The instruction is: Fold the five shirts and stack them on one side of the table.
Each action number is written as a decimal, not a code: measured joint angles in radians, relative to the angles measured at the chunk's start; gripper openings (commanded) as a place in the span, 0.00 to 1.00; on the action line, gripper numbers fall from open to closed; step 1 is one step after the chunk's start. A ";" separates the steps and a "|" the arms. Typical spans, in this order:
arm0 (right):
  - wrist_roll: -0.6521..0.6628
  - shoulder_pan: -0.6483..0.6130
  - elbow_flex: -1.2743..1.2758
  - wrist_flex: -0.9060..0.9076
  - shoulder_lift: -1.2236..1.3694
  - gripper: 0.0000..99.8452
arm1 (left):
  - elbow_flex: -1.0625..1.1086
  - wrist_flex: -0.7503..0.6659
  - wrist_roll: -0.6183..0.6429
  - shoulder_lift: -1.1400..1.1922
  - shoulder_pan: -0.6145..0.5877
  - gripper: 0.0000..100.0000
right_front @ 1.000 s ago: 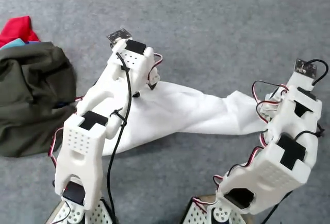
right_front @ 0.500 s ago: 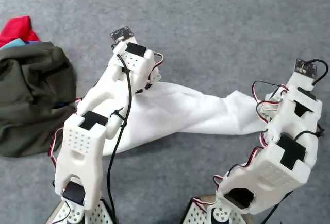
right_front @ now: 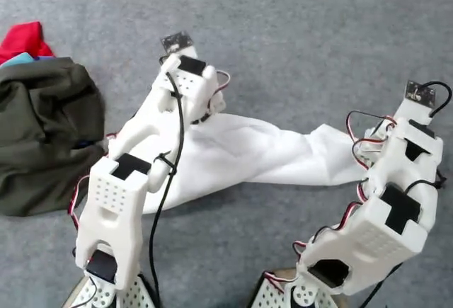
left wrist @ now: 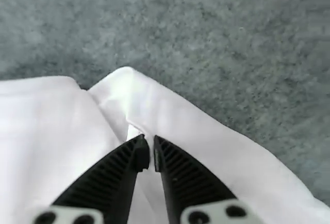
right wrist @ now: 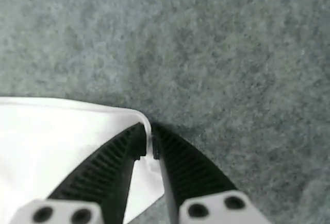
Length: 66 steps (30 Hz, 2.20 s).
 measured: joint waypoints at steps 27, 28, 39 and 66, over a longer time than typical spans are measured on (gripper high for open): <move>0.000 -0.204 -1.350 0.245 -0.451 0.01 | -0.956 0.390 -0.537 -0.572 -0.262 0.03; 0.000 -0.210 -1.392 0.245 -0.453 0.01 | -0.934 0.390 -0.546 -0.615 -0.272 0.03; 0.284 -0.324 -1.875 0.483 -0.463 0.01 | -0.396 0.391 -0.583 -1.120 -0.281 0.03; 0.489 -0.425 -1.672 0.390 0.236 0.01 | 1.031 -1.083 -0.585 -1.069 -0.358 0.03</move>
